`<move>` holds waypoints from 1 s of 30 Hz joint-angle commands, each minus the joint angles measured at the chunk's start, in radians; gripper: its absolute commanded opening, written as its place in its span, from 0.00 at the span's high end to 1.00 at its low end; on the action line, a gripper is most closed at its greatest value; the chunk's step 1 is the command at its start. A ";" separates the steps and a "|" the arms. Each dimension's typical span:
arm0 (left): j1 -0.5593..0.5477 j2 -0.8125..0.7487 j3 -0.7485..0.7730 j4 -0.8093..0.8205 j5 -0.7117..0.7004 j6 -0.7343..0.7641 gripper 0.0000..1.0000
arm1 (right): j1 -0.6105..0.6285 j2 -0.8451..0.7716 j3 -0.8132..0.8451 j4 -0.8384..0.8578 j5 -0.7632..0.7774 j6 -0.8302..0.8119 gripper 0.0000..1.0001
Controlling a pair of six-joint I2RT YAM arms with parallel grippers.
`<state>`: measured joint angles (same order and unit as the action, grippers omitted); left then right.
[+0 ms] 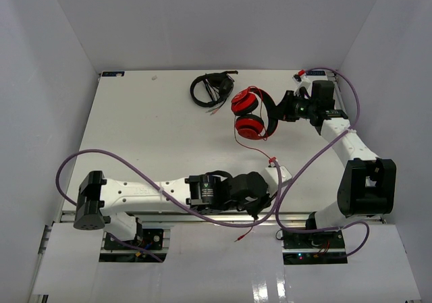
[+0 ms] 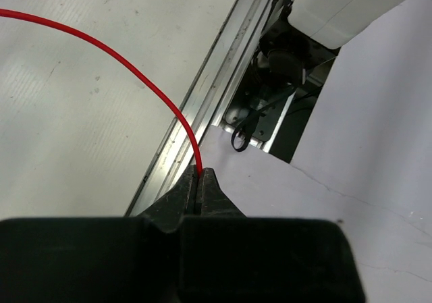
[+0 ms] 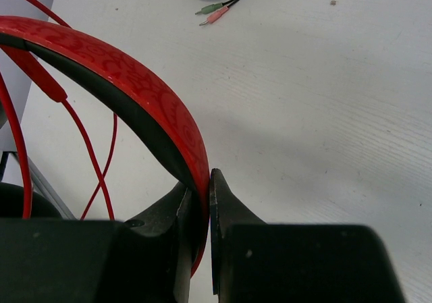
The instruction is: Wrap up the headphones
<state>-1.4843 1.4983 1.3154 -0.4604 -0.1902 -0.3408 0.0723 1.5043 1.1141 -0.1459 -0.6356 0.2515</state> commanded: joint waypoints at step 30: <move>0.063 -0.293 -0.334 0.450 0.386 -0.136 1.00 | 0.019 -0.212 -0.041 0.281 0.229 0.440 0.92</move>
<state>-1.4227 1.2102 0.9286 -0.0663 0.1204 -0.4765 0.0867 1.3561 1.0561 0.0322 -0.5788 0.5407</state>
